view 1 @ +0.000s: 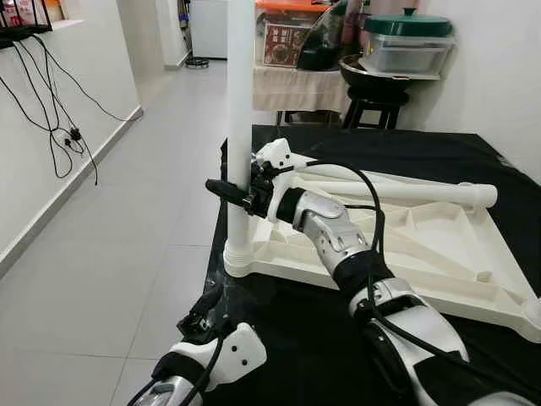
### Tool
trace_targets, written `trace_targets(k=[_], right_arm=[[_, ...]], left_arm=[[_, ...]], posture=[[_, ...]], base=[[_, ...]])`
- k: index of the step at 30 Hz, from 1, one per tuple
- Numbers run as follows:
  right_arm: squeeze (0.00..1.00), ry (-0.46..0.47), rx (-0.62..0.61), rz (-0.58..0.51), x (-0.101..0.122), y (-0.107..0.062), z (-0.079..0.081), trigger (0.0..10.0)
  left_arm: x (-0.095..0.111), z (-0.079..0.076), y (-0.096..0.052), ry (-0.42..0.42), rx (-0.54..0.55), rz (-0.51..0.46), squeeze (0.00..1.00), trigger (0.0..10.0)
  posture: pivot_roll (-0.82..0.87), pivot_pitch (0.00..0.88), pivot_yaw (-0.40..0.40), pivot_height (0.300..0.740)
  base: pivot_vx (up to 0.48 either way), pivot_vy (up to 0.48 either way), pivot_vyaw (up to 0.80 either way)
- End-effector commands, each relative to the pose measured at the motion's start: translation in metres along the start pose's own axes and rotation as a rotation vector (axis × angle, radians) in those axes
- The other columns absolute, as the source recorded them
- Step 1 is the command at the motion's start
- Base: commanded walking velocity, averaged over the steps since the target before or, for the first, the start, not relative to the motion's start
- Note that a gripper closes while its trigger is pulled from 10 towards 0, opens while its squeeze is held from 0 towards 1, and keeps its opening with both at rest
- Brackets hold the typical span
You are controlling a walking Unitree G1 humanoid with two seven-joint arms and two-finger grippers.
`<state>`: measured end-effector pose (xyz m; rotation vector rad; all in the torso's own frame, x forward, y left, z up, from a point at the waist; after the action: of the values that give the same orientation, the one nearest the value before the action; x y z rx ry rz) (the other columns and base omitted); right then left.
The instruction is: Building children table
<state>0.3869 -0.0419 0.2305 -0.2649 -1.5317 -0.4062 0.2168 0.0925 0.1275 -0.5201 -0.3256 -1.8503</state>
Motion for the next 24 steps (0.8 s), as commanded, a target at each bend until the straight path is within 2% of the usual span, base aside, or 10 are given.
trace_targets(k=[1,3,6,10,12,13,15,18,21,24], right_arm=[[0.00,-0.034,0.045,0.114,-0.012,-0.019,-0.003,0.0],[0.00,-0.041,0.038,0.147,-0.013,-0.031,-0.008,0.0],[0.00,-0.047,-0.017,0.248,-0.015,-0.085,-0.018,0.0],[0.00,-0.046,-0.093,0.299,-0.017,-0.109,-0.019,0.0],[0.00,0.034,-0.347,0.300,-0.025,-0.132,-0.020,0.0],[0.00,0.034,-0.347,0.300,-0.025,-0.132,-0.020,0.0],[0.00,0.106,-0.556,0.289,-0.043,-0.147,-0.004,0.0],[0.00,0.134,-0.608,0.288,-0.052,-0.150,0.006,0.0],[0.00,0.187,-0.731,0.267,-0.074,-0.153,0.033,0.0],[0.00,0.205,-0.814,0.245,-0.076,-0.157,0.039,0.0]], left_arm=[[-0.001,-0.002,-0.001,0.005,-0.015,0.007,0.00,10.0],[-0.001,-0.002,-0.001,0.005,-0.016,0.007,0.00,10.0],[-0.001,-0.001,-0.002,0.006,-0.017,0.008,0.00,10.0],[-0.001,-0.001,-0.003,0.007,-0.019,0.008,0.00,10.0],[-0.002,0.000,-0.005,0.009,-0.022,0.006,0.00,10.0],[-0.002,0.000,-0.005,0.009,-0.022,0.006,0.00,10.0],[-0.003,0.001,-0.007,0.013,-0.025,0.004,0.00,10.0],[-0.003,0.002,-0.007,0.015,-0.027,0.002,0.00,10.0],[-0.004,0.003,-0.007,0.015,-0.036,-0.001,0.00,10.0],[-0.004,0.003,-0.007,0.013,-0.042,-0.001,0.00,10.0]], posture=[[0.15,0.000,-0.085,0.740],[0.15,0.000,-0.085,0.740],[0.13,0.000,-0.085,0.740],[0.12,0.000,-0.082,0.740],[0.10,0.000,-0.080,0.740],[0.10,0.000,-0.080,0.740],[0.08,0.000,-0.074,0.740],[0.08,0.000,-0.071,0.740],[0.07,0.000,-0.062,0.740],[0.07,0.000,-0.057,0.740]], base=[[0.000,0.000,0.00],[0.000,0.000,0.00],[0.000,0.000,0.00],[0.000,0.000,0.00],[0.000,0.000,0.00],[0.000,0.000,0.00],[0.000,0.000,0.00],[0.000,0.000,0.00],[0.000,0.000,0.00],[0.000,0.000,0.00]])
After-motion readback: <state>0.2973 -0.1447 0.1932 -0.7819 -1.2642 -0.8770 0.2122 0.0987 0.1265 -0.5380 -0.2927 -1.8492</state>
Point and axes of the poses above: a point about 5 cm out from each wrist's last joint towards the gripper, its own y axis pointing out of the wrist towards the gripper, its own x axis along the axis of the wrist's last joint, z = x × y, the point moved 2 cm from there along y, pointing out of the wrist towards the gripper, and after that the axes turned 11 degrees about y, right-handed, at the moved point
